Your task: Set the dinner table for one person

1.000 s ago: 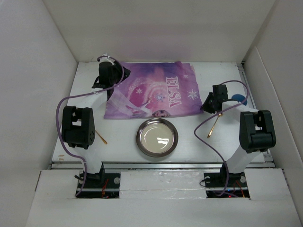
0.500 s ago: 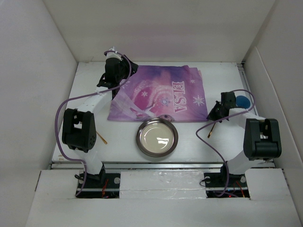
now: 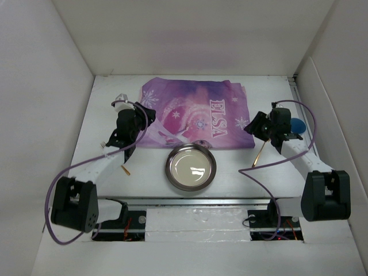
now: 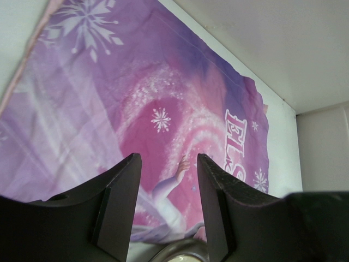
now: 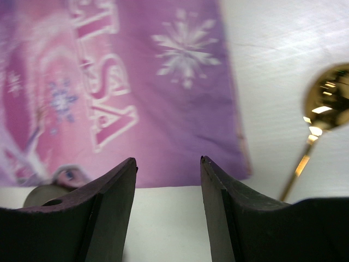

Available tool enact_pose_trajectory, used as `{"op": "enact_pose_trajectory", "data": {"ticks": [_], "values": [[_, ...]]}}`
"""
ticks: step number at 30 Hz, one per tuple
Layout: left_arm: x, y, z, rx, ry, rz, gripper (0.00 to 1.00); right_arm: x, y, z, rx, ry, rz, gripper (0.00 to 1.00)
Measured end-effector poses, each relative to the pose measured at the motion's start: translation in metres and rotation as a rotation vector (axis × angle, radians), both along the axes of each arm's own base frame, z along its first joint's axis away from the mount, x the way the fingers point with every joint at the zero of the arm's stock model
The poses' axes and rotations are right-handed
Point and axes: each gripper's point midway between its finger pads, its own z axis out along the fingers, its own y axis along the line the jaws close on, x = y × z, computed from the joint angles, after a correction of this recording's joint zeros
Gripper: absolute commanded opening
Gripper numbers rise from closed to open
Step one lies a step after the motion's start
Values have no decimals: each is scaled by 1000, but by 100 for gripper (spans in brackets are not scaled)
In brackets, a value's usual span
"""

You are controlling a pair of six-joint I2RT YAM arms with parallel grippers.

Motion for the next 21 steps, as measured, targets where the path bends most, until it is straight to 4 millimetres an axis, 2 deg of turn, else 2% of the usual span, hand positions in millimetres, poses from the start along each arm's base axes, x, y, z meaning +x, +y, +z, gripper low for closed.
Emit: {"op": "enact_pose_trajectory", "data": {"ticks": [2,3,4,6,8,11,12,13,14,16,18,20,21], "values": [[-19,9,-2,2,-12,29,43,1,23,20,5,-76,64,49],[-29,16,-5,8,-10,48,43,0,36,29,10,-114,102,42],[-39,23,-11,21,6,74,43,0,50,38,19,-149,143,26],[-57,36,-22,51,44,123,40,-4,76,48,27,-196,223,0],[-71,44,-28,85,63,176,21,-11,97,51,30,-207,288,0],[-92,41,-41,126,100,185,22,-23,122,52,26,-216,361,0],[-96,41,-48,145,126,189,24,-27,129,54,24,-222,384,3],[-99,45,-56,168,155,203,29,-32,135,56,21,-231,404,15],[-102,49,-64,191,184,219,33,-36,142,60,20,-242,422,21],[-107,56,-83,226,246,246,36,-45,152,72,18,-281,451,30],[-113,61,-100,248,307,269,43,-54,158,83,24,-319,471,34],[-114,64,-113,258,353,293,54,-62,161,90,32,-351,486,36],[-115,66,-120,258,376,304,54,-66,162,90,32,-357,493,37]]}}
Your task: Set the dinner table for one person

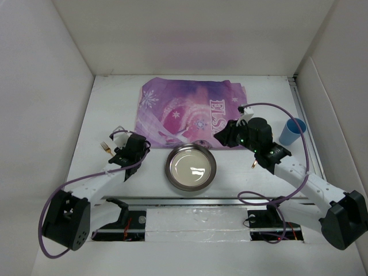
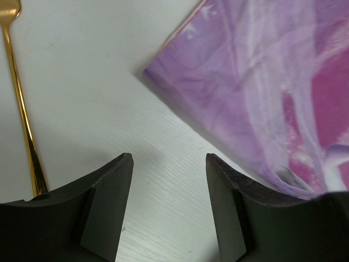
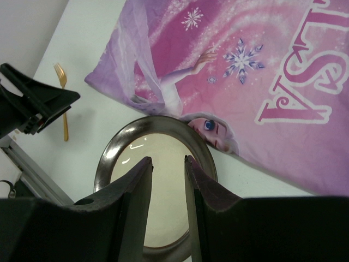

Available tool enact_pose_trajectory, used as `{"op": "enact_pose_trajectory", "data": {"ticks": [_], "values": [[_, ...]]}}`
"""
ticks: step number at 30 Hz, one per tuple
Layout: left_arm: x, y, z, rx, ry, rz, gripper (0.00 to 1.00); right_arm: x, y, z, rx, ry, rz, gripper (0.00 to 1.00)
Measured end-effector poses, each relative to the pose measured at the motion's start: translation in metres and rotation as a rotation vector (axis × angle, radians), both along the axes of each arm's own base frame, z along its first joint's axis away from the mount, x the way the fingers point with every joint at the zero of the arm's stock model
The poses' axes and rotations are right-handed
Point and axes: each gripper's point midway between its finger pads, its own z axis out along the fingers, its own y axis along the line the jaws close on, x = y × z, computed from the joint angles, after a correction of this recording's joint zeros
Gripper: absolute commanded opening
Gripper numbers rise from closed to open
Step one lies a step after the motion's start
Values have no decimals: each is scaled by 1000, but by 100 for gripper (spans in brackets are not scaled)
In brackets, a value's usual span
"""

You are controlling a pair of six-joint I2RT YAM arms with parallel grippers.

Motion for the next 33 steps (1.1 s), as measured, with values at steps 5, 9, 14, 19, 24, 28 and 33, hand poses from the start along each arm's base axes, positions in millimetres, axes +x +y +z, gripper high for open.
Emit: {"op": "enact_pose_trajectory", "data": {"ticks": [5,9,14,19,24,28,33], "values": [[2,8,-33,-7,117,66,52,-13,0,-19,-22,26,14,37],[15,7,-38,-16,123,107,52,-22,3,-33,-40,52,35,36],[32,8,-37,-49,92,151,48,-32,11,-46,-56,71,67,36],[40,12,-40,-62,83,183,16,-31,15,-60,-77,98,72,36],[45,19,-44,-66,85,206,0,-27,17,-78,-102,135,70,36],[45,19,-42,-80,68,204,0,-27,18,-85,-114,154,70,36],[35,21,-36,-100,32,198,0,-29,18,-88,-111,158,79,41]]}}
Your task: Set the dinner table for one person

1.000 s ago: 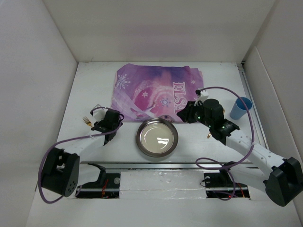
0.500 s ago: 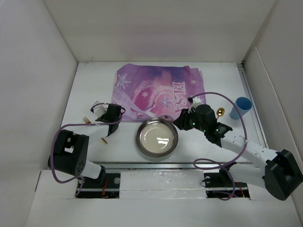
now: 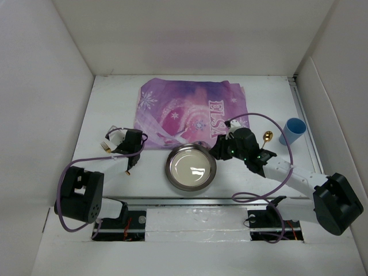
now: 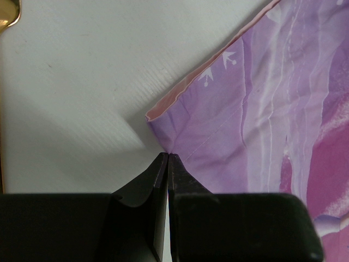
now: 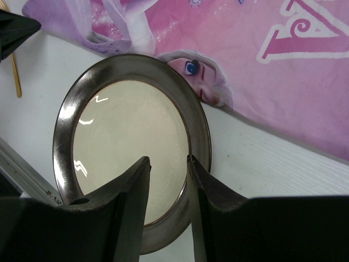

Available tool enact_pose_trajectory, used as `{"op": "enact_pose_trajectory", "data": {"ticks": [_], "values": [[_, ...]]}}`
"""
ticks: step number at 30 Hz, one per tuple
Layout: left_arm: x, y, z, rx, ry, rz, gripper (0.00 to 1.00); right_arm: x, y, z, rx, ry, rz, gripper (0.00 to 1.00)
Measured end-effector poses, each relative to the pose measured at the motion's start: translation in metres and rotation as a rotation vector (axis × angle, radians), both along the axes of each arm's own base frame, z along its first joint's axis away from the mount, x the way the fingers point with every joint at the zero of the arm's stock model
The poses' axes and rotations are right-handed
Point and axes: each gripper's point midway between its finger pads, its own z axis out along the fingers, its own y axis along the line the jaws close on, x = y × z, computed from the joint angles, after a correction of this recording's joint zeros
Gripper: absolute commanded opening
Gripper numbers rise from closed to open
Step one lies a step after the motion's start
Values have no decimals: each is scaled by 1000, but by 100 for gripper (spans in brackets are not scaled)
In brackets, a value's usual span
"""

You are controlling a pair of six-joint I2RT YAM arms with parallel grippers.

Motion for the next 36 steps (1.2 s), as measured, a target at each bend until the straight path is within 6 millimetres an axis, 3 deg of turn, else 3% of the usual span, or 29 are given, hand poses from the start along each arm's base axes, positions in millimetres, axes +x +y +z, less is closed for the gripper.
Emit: {"op": "enact_pose_trajectory", "data": {"ticks": [2,4,5,8,9,13,18,21,22,23,24,25,28,33,35,36], "values": [[-3,0,3,-8,-15,-3,1,-4,0,-4,3,9,12,49],[-8,0,5,-15,-26,-8,18,-10,0,-11,1,31,30,56],[-11,1,5,-16,-30,-14,40,-13,0,-15,-1,42,36,58],[-15,1,14,-16,-61,-36,63,-22,-2,-26,-4,76,48,61],[-15,0,20,-16,-83,-42,64,-25,-3,-29,-5,89,50,61],[-9,-5,62,-22,-217,-74,64,-36,-8,-47,-1,153,50,61],[-4,-22,117,-60,-396,-172,46,-49,-12,-76,21,267,57,58],[-3,-38,143,-95,-481,-271,32,-49,-2,-78,76,289,86,48],[-4,-45,149,-103,-493,-311,28,-48,1,-80,96,296,96,38],[-4,-51,156,-112,-503,-348,18,-47,5,-81,118,300,107,28],[-4,-57,162,-122,-514,-385,16,-48,8,-84,147,322,109,17],[-4,-63,169,-131,-523,-420,14,-48,9,-86,171,339,105,0],[-9,-82,194,-165,-563,-530,8,-46,16,-79,264,383,99,0],[-24,-100,251,-142,-631,-703,8,-55,22,-61,302,373,150,0],[-29,-104,281,-104,-675,-763,12,-54,21,-49,295,341,156,0],[-33,-107,286,-65,-675,-813,17,-51,20,-43,283,326,152,0]]}}
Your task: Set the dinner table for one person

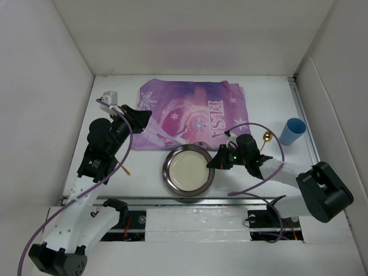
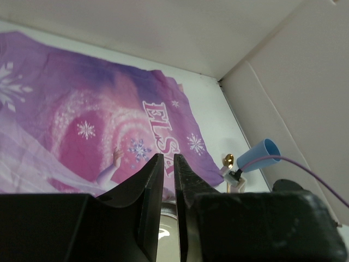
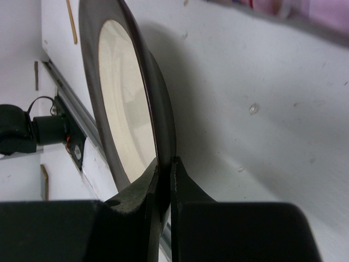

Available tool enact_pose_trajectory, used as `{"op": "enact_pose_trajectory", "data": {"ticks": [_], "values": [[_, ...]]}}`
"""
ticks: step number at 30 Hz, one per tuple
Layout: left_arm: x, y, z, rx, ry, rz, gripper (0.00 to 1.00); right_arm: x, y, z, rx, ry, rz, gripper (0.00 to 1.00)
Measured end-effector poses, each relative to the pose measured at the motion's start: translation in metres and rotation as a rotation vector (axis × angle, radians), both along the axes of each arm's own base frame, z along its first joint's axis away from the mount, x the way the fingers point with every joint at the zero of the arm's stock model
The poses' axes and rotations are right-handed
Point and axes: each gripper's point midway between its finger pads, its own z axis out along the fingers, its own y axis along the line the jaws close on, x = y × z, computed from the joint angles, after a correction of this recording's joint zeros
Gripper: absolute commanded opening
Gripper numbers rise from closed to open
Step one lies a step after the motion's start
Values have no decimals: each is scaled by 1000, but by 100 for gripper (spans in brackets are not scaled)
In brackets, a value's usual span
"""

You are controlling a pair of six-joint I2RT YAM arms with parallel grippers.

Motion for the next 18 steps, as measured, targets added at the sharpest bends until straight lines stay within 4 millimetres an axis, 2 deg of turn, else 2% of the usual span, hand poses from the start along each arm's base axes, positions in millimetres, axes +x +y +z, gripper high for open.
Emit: {"op": "enact_pose_trajectory", "data": {"ticks": [1,2,4,9,11,14,18], "values": [[-1,0,17,-10,-34,-2,19,5,0,7,-11,-18,-6,0],[-3,0,24,9,-54,-14,20,11,-1,13,-17,-25,-14,0],[-5,-1,26,44,-70,-32,21,33,0,31,-18,-44,-35,0],[-3,0,1,124,-24,-50,24,126,11,84,27,-152,-110,0],[-2,4,-12,150,6,-45,26,160,14,95,55,-187,-141,0],[-4,7,-18,168,22,-41,27,195,13,93,70,-180,-181,0],[-9,9,-11,172,-9,-40,27,225,4,68,61,-114,-231,0]]}}
